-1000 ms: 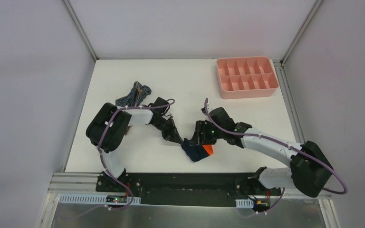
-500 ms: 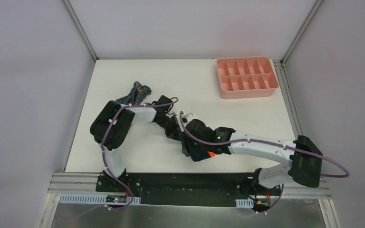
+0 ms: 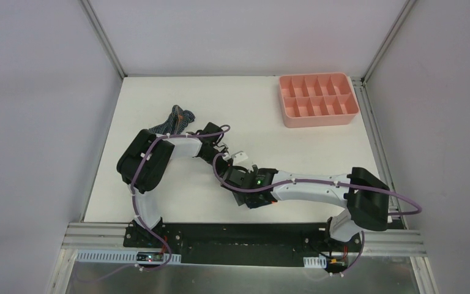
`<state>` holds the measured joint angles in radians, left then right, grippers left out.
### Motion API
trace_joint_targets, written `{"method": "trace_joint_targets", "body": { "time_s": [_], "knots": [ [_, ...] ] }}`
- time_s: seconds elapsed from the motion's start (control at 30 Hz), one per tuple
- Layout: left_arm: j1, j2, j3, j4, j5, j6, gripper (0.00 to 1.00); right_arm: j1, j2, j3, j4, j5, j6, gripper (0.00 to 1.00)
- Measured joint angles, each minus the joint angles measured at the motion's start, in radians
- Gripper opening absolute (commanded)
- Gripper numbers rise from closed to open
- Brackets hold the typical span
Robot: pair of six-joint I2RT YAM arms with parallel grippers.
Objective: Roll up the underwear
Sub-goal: Roll the underwear to the center of the board.
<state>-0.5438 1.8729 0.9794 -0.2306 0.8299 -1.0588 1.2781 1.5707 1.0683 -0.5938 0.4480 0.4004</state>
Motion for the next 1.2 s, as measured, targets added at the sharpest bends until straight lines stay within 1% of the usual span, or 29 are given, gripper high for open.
{"method": "trace_joint_targets", "body": {
  "time_s": [0.07,0.13,0.23,0.3,0.33,0.47,0.53,0.6,0.67,0.73,0.83,0.9,0.97,1.0,1.03,1.07,1.2],
  "knots": [
    [0.000,0.000,0.000,0.000,0.000,0.000,0.00,0.000,0.015,0.000,0.001,0.005,0.008,0.55],
    [0.000,0.000,0.000,0.000,0.000,0.000,0.00,0.000,0.029,0.000,0.007,0.004,0.013,0.44],
    [0.000,0.000,0.000,0.000,0.000,0.000,0.00,-0.003,0.054,0.000,0.030,-0.005,0.025,0.24],
    [0.000,0.000,0.000,0.000,0.000,0.000,0.00,-0.013,0.066,-0.002,0.048,-0.022,0.037,0.05],
    [0.000,0.000,0.000,0.000,0.000,-0.001,0.00,-0.020,0.067,-0.005,0.059,-0.034,0.043,0.00],
    [0.025,-0.029,-0.023,0.000,-0.001,-0.011,0.00,-0.063,0.052,-0.040,0.140,-0.095,0.050,0.00],
    [0.061,-0.080,-0.055,-0.011,0.000,-0.015,0.13,-0.087,0.036,-0.067,0.190,-0.142,0.034,0.00],
    [0.119,-0.158,-0.084,-0.039,-0.001,-0.012,0.21,-0.114,0.017,-0.100,0.248,-0.202,0.014,0.00],
    [0.179,-0.252,-0.103,-0.074,-0.002,-0.004,0.33,-0.146,-0.005,-0.138,0.314,-0.274,-0.003,0.00],
    [0.214,-0.337,-0.115,-0.097,-0.006,0.004,0.43,-0.181,-0.029,-0.177,0.380,-0.353,-0.010,0.00],
    [0.216,-0.429,-0.148,-0.117,-0.004,0.007,0.64,-0.232,-0.066,-0.248,0.476,-0.444,0.007,0.00],
    [0.209,-0.467,-0.182,-0.133,-0.006,0.005,0.71,-0.266,-0.107,-0.307,0.535,-0.496,0.031,0.00],
    [0.200,-0.481,-0.205,-0.154,-0.017,0.004,0.88,-0.294,-0.145,-0.356,0.571,-0.532,0.056,0.00],
    [0.194,-0.484,-0.211,-0.166,-0.026,0.007,0.95,-0.309,-0.163,-0.380,0.593,-0.551,0.071,0.00],
    [0.184,-0.484,-0.211,-0.175,-0.029,0.008,0.98,-0.319,-0.175,-0.399,0.608,-0.566,0.082,0.00],
    [0.175,-0.484,-0.211,-0.176,-0.029,0.008,0.99,-0.331,-0.192,-0.428,0.634,-0.586,0.098,0.00],
    [0.107,-0.431,-0.170,-0.180,-0.020,0.025,0.99,-0.366,-0.227,-0.510,0.720,-0.640,0.151,0.00]
  ]
}}
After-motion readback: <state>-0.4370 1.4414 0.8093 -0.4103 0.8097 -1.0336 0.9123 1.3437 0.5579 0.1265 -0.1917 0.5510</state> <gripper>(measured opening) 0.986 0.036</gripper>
